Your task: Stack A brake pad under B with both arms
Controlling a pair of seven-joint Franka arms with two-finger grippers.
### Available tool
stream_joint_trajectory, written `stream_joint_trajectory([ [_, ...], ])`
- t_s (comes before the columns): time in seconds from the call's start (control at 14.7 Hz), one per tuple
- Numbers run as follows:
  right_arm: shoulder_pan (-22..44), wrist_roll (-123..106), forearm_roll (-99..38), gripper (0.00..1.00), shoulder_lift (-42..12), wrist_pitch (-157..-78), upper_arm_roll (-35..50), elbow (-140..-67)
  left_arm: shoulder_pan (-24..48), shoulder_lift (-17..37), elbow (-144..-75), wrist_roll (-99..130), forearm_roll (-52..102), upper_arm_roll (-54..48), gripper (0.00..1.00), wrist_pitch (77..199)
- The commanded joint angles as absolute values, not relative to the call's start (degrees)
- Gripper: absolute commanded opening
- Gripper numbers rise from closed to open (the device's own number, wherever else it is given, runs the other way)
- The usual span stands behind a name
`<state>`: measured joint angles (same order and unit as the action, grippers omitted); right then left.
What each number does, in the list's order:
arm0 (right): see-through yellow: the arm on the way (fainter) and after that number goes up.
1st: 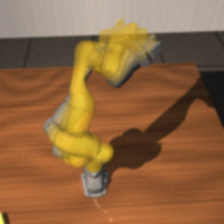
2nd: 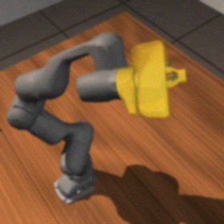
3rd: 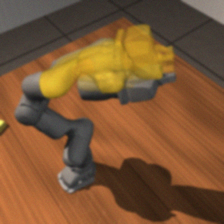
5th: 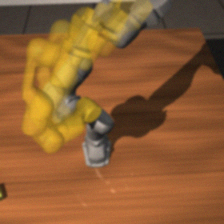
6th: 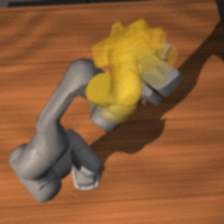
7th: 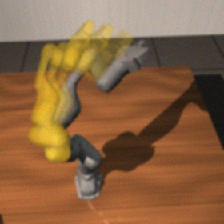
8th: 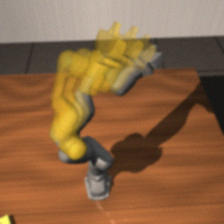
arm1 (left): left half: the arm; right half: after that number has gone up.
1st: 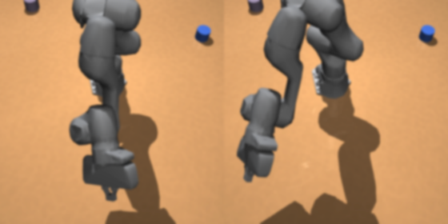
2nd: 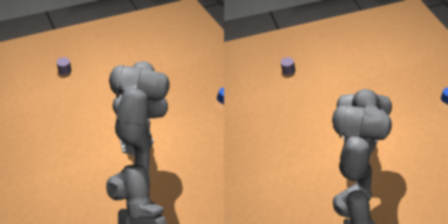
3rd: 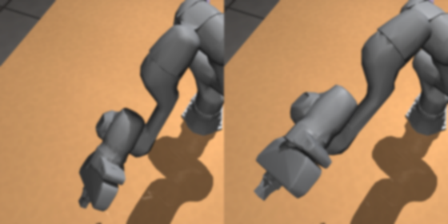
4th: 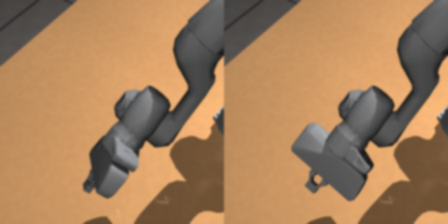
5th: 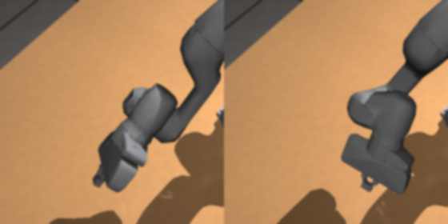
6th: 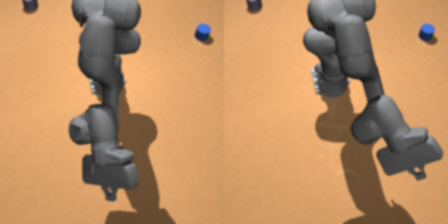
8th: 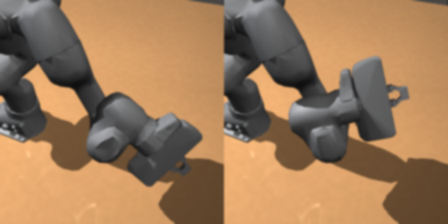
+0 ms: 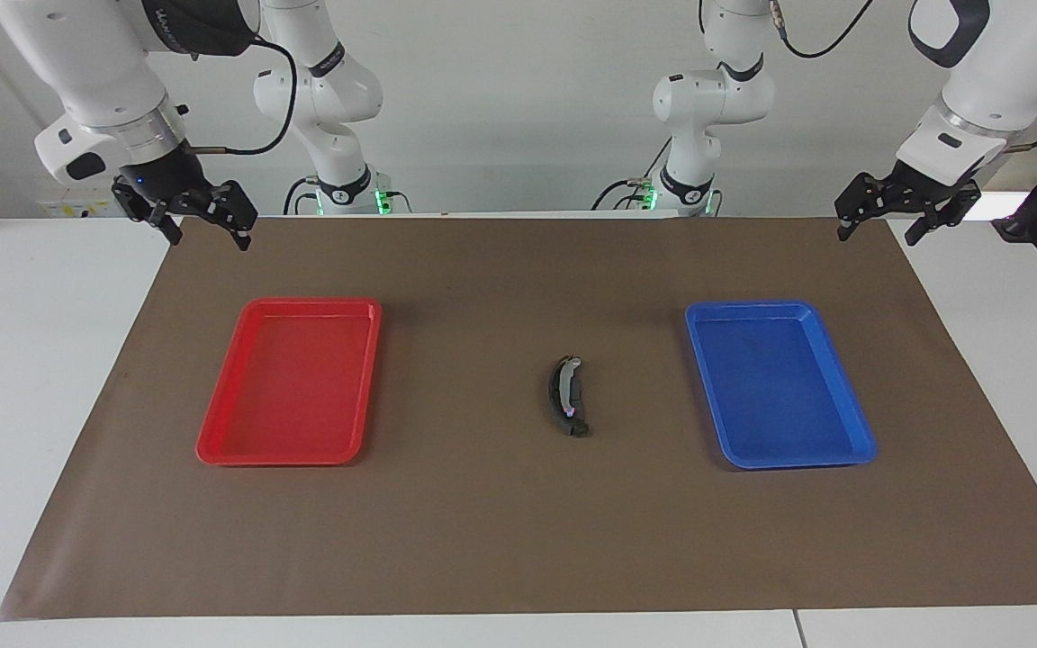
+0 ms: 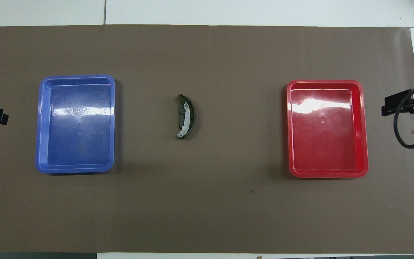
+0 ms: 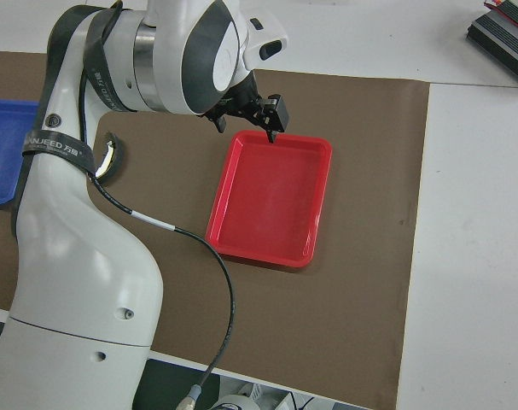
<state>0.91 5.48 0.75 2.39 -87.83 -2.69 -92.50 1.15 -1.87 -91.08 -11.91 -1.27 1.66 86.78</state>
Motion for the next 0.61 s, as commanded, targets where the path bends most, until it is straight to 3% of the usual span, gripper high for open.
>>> stream_joint_trajectory([
  [0.0, -0.09, 3.87, 0.61, 0.99, 2.72, -87.98, -1.85, -92.37, 1.23, -3.60, -93.08, -11.69, -2.55, 1.76, 0.99, 87.45],
  [0.54, -0.09, 2.29, 0.70, 0.99, 2.72, -87.89, -1.32, -92.37, 1.23, -3.60, -93.08, -11.69, -2.55, 1.76, 0.99, 87.45],
])
